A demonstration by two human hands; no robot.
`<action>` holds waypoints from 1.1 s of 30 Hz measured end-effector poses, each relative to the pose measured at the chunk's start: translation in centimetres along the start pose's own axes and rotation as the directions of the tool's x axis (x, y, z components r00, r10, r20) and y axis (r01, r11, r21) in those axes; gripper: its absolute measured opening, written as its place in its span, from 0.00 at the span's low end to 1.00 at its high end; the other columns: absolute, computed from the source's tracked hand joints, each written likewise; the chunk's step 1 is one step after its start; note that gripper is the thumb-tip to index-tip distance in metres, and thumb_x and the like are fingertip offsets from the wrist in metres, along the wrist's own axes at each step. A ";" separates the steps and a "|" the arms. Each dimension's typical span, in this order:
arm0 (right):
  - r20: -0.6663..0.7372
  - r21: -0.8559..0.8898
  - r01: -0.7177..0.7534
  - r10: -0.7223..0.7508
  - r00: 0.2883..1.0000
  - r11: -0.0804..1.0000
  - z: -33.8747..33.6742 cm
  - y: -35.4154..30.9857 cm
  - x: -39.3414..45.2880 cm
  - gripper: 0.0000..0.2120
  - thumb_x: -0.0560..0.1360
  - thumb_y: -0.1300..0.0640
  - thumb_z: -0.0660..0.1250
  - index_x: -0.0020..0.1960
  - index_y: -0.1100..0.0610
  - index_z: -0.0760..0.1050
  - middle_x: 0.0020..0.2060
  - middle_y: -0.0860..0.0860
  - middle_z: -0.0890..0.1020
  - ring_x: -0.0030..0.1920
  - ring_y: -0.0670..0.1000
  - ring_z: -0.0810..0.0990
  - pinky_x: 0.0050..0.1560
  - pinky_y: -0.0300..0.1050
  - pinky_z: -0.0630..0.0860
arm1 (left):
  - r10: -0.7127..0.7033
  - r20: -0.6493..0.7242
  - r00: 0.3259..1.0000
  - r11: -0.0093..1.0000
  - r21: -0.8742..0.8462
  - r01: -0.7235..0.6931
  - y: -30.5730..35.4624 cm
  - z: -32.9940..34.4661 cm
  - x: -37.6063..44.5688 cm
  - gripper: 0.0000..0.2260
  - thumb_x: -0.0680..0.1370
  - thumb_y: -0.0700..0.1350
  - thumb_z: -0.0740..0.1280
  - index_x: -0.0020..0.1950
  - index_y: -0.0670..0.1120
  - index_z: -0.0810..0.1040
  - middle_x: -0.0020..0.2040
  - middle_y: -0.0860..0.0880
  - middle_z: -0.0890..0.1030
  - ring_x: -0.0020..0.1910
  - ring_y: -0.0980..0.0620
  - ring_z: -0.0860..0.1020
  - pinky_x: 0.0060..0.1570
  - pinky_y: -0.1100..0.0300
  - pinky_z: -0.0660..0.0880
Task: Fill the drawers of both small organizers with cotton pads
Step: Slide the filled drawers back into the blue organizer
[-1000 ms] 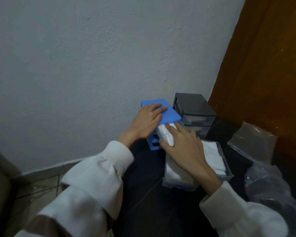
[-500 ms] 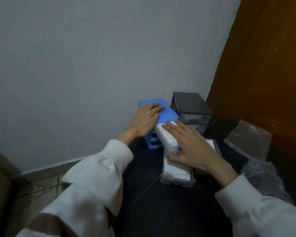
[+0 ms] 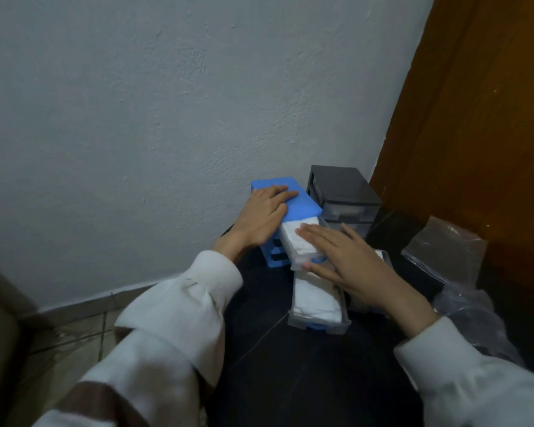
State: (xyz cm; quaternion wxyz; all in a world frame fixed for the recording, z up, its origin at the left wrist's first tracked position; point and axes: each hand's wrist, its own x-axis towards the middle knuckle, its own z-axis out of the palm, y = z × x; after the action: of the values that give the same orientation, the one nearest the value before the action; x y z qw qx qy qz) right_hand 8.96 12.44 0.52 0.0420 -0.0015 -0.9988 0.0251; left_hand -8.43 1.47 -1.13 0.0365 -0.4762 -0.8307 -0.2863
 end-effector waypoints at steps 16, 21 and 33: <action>-0.361 -0.235 0.006 -0.093 0.928 0.972 2.3 0.0 1.8 0.20 0.76 0.48 0.52 0.63 0.53 0.73 0.56 0.52 0.79 0.56 0.52 0.79 0.67 0.52 0.58 | 0.010 -0.017 1.000 1.000 -0.012 -0.011 0.1 0.0 -0.2 0.25 0.77 0.49 0.47 0.72 0.46 0.66 0.73 0.46 0.65 0.71 0.48 0.62 0.70 0.57 0.52; -0.496 -0.238 -0.025 -0.100 0.863 0.971 2.6 -0.5 2.0 0.16 0.75 0.52 0.55 0.56 0.57 0.76 0.50 0.55 0.82 0.53 0.53 0.81 0.59 0.50 0.70 | 0.001 -0.012 1.000 1.000 -0.008 -0.001 0.1 0.0 -0.2 0.27 0.75 0.50 0.45 0.72 0.47 0.66 0.73 0.46 0.65 0.71 0.49 0.62 0.72 0.54 0.53; -0.651 -0.143 -0.037 -0.066 0.756 0.989 2.2 -0.3 2.8 0.03 0.71 0.60 0.69 0.44 0.59 0.79 0.39 0.55 0.83 0.41 0.55 0.81 0.54 0.50 0.71 | 0.002 -0.029 1.000 1.000 -0.011 -0.002 0.0 0.3 -0.2 0.24 0.78 0.48 0.47 0.72 0.46 0.66 0.73 0.45 0.65 0.71 0.48 0.62 0.69 0.60 0.51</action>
State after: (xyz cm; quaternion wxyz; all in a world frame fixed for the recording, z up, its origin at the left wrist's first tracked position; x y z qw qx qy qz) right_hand 5.97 12.07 -1.38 0.3883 -0.0055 -0.9201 -0.0508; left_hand -8.28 1.44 -1.42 0.0463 -0.4729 -0.8280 -0.2976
